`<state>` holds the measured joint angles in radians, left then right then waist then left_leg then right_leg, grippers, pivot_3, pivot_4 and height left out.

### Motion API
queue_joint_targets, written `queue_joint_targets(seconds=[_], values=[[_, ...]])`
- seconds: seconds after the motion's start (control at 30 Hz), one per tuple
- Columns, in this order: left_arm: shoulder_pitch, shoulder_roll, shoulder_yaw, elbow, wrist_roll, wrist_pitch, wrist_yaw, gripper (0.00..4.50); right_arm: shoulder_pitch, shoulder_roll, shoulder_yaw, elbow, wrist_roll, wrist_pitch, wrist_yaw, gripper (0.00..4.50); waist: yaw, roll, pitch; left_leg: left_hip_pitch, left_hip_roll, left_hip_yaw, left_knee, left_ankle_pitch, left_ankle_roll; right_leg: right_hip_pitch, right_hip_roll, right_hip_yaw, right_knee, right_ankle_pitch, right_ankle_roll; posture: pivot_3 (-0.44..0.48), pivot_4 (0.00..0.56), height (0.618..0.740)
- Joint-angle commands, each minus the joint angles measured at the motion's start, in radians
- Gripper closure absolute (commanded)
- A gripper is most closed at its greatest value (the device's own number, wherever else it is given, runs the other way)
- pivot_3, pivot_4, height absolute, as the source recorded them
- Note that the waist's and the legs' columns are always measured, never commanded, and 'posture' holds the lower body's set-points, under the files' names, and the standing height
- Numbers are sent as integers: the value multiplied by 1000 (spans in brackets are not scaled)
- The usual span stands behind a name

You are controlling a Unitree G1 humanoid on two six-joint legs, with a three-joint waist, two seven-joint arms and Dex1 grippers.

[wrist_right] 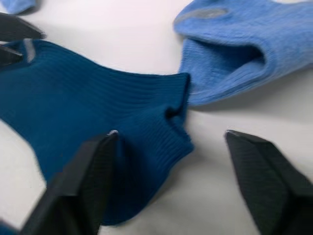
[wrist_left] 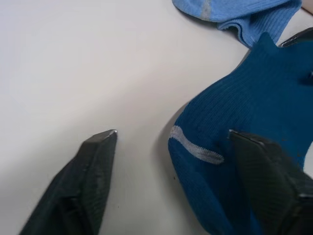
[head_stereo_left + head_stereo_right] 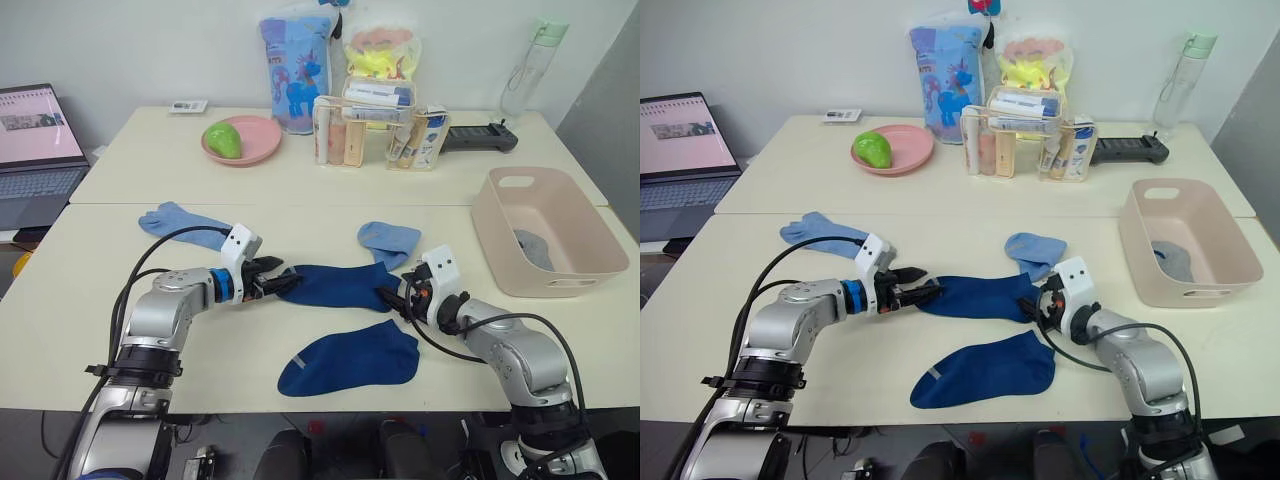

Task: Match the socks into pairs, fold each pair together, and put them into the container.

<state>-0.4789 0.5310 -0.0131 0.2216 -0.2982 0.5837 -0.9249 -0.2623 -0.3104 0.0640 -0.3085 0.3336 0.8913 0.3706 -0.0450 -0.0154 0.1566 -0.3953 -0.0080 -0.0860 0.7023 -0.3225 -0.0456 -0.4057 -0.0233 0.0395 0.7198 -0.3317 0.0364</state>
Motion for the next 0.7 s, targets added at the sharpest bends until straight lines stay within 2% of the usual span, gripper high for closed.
queue_joint_targets(seconds=[0.03, 0.23, 0.27, 0.53, 0.67, 0.7], values=[[42, -6, -31, -40, -2, 32, 1, 2426, -4, -8, 17, -36, 13, 8, 20, 2353, -1, 0, 0, 0, 0, 0, 0, 0, 0, 0, 0, 0, 0, 0, 0, 0, 150, 703], [104, -7, -30, -132, -38, 110, 3, 4175, 30, -6, 34, -88, 18, 24, 20, 4443, -2, 1, -1, 0, 0, 0, 0, 0, 0, 0, 0, 1, 0, 0, 0, 0, 150, 703], [109, -9, -25, -144, -44, 117, 7, 4468, 32, -6, 32, -96, 19, 27, 19, 4500, -2, 1, -1, 0, 0, 0, 0, -1, 1, 0, 0, 1, 0, 0, 0, 0, 150, 703], [134, 32, 33, -270, -107, 228, 40, 4468, -3, -25, -12, -115, 50, 92, 24, 4500, -3, 1, -1, 0, 0, -1, -1, -1, 1, 1, 0, 1, 0, 0, 0, 0, 150, 703], [130, 26, 33, -236, -94, 203, 72, 4468, -17, -46, 11, -95, 37, 104, 25, 4500, -2, 1, -1, 0, 0, -1, -1, -1, 1, 0, 0, 1, 0, 0, 0, 0, 150, 703], [131, 20, 30, -230, -93, 188, 74, 4489, -17, -51, 18, -94, 32, 103, 22, 4263, -2, 1, -1, 0, 0, -1, -1, -1, 1, 0, 0, 1, 0, 0, 0, 0, 150, 703]])
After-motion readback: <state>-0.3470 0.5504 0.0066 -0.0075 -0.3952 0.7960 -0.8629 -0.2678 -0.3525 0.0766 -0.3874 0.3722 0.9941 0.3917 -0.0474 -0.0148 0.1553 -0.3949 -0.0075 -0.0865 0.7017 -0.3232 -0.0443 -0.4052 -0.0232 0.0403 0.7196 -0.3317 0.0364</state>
